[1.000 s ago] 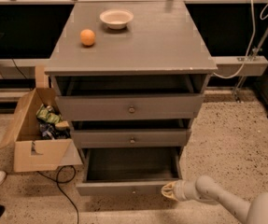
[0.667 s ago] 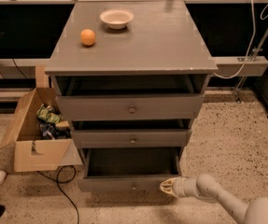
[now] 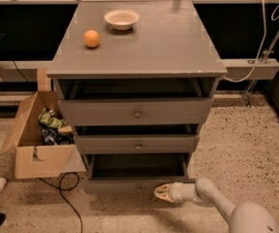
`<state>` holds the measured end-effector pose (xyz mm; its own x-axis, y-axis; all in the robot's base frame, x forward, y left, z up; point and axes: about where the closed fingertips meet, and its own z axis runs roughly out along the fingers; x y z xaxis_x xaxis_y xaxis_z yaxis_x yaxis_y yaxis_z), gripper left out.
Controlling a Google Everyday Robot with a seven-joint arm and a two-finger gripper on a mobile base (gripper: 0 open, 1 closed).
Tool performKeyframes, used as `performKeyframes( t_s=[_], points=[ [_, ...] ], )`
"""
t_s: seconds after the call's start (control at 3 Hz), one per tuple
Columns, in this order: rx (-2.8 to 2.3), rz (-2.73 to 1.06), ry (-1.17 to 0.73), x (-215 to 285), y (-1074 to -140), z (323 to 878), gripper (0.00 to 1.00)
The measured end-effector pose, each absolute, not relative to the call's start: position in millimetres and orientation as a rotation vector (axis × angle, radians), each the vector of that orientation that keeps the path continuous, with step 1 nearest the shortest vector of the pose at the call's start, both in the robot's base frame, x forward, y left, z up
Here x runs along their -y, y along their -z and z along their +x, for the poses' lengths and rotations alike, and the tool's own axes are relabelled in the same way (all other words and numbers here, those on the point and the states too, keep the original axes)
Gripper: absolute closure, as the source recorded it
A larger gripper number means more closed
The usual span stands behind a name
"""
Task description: Close bottom drawer
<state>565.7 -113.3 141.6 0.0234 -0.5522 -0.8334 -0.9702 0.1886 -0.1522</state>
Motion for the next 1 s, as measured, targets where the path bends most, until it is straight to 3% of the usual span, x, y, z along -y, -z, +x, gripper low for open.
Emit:
performKeyframes(
  t_s=[1.0],
  points=[
    [-1.617, -1.415, -0.633, 117.0, -144.4, 587.4, 1.00]
  ],
)
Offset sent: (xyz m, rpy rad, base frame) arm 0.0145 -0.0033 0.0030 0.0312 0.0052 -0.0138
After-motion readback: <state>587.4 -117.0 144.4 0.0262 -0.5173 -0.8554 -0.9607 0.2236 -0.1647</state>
